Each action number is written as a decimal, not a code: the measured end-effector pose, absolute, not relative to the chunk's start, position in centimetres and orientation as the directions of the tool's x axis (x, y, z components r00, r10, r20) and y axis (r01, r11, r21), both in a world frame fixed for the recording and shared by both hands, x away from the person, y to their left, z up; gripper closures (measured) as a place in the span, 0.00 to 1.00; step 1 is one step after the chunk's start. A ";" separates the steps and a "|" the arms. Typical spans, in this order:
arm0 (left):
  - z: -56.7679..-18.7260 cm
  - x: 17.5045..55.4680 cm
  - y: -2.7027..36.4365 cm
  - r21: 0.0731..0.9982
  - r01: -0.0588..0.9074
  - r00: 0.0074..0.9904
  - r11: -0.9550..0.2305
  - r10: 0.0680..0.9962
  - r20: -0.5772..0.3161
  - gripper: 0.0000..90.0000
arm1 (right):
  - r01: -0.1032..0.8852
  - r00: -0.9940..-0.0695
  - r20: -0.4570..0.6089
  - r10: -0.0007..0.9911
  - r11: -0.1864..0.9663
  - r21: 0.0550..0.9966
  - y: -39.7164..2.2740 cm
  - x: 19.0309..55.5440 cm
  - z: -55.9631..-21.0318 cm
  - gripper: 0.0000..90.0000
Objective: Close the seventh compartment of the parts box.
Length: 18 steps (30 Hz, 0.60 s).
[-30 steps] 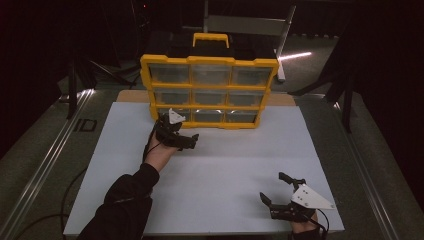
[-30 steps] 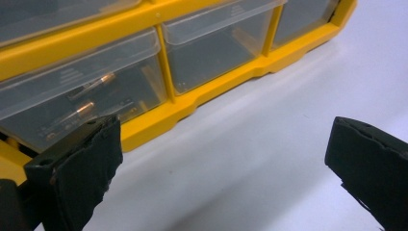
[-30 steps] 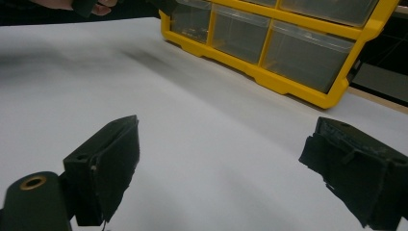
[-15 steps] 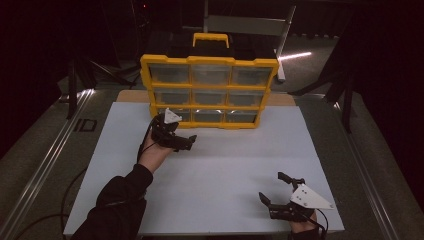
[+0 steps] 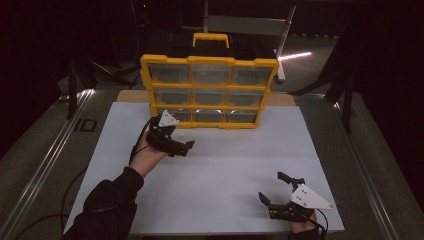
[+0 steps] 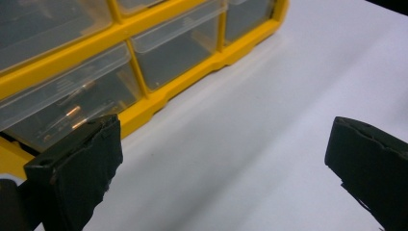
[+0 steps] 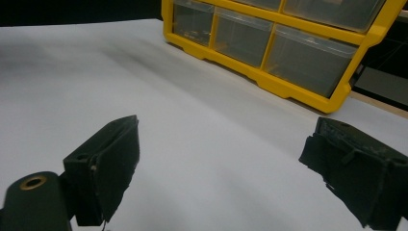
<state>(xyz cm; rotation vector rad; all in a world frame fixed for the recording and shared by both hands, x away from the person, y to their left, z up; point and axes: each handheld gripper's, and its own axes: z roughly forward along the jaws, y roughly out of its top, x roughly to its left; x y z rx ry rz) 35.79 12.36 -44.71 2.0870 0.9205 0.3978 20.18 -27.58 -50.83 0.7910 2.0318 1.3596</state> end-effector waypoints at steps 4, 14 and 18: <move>-44.3 35.2 12.7 0.780 0.465 0.704 -0.419 0.709 -0.039 0.00 | 0.162 -0.665 -0.128 0.736 0.309 0.937 -27.5 20.2 -50.8 0.12; -43.7 33.3 14.1 0.795 0.423 0.748 -0.434 0.663 -0.036 0.00 | 0.164 -0.666 -0.126 0.735 0.309 0.937 -27.4 20.2 -50.9 0.12; -44.0 32.5 14.8 0.796 0.411 0.774 -0.444 0.631 -0.047 0.00 | 0.163 -0.666 -0.125 0.735 0.307 0.938 -27.4 20.2 -50.9 0.12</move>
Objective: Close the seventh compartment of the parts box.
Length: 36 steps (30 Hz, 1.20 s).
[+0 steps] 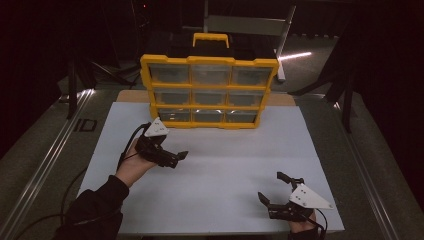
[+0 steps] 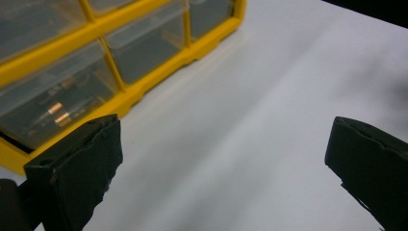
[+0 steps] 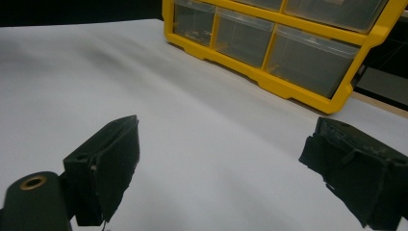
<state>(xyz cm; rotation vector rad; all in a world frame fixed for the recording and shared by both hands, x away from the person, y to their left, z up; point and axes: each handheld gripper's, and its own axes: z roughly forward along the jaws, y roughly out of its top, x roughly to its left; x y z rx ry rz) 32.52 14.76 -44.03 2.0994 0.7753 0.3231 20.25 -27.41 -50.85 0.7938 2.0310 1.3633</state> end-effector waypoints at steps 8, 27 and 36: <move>-44.7 31.1 15.4 0.797 0.381 0.801 -0.469 0.598 -0.031 0.00 | 0.162 -0.667 -0.127 0.734 0.309 0.937 -27.4 20.2 -50.8 0.12; -46.0 28.1 17.4 0.804 0.353 0.848 -0.479 0.527 -0.058 0.00 | 0.161 -0.666 -0.132 0.734 0.314 0.936 -27.4 20.2 -50.8 0.12; -47.1 26.5 18.4 0.804 0.338 0.874 -0.489 0.481 -0.075 0.00 | 0.160 -0.666 -0.134 0.734 0.315 0.935 -27.4 20.2 -50.8 0.12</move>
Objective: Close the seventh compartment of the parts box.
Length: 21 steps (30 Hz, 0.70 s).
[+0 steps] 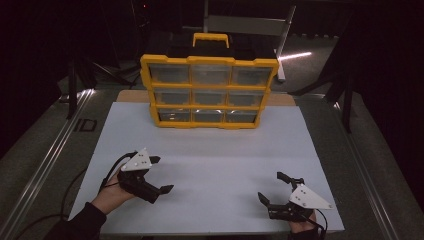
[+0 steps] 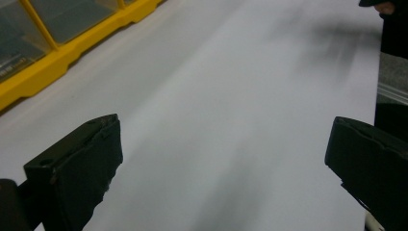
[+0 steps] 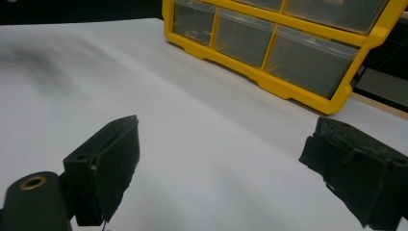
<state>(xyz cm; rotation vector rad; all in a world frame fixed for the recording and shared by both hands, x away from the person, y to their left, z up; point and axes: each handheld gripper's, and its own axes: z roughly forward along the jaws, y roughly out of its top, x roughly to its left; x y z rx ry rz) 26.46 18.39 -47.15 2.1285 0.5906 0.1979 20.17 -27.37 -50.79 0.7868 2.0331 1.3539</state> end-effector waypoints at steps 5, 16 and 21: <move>-47.7 26.1 18.7 0.803 0.340 0.877 -0.489 0.474 -0.082 0.00 | 0.159 -0.667 -0.135 0.732 0.318 0.935 -27.3 20.2 -50.8 0.12; -49.5 25.1 19.5 0.794 0.339 0.885 -0.504 0.456 -0.089 0.00 | 0.165 -0.668 -0.133 0.733 0.319 0.933 -27.3 20.2 -51.0 0.12; -50.4 24.6 19.8 0.792 0.344 0.881 -0.504 0.464 -0.087 0.00 | 0.163 -0.669 -0.136 0.731 0.323 0.932 -27.3 20.2 -51.0 0.12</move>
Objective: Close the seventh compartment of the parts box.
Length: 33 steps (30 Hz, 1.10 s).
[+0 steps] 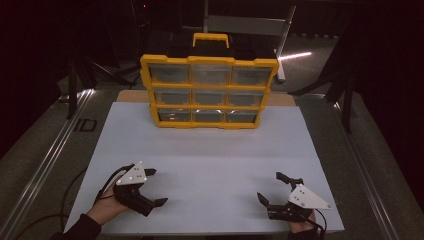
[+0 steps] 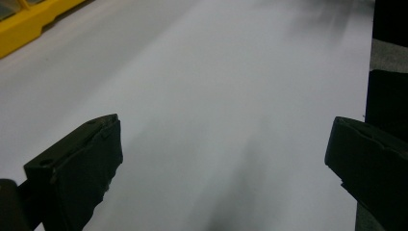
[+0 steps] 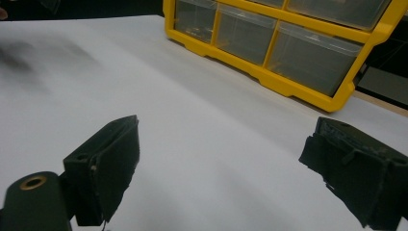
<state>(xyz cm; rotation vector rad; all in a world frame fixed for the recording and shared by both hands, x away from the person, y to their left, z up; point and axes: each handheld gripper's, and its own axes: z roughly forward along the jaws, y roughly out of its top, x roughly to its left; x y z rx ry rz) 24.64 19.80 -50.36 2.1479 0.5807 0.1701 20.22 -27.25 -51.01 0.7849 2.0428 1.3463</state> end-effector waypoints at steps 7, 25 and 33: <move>-52.1 24.0 20.4 0.778 0.366 0.878 -0.511 0.467 -0.106 0.00 | 0.169 -0.669 -0.131 0.732 0.321 0.932 -27.3 20.2 -51.1 0.12; -54.6 24.1 22.7 0.761 0.394 0.863 -0.516 0.493 -0.112 0.00 | 0.170 -0.668 -0.130 0.732 0.322 0.931 -27.3 20.1 -51.1 0.12; -54.3 24.0 22.5 0.770 0.402 0.852 -0.496 0.511 -0.115 0.00 | 0.171 -0.670 -0.131 0.731 0.323 0.931 -27.4 20.1 -51.1 0.12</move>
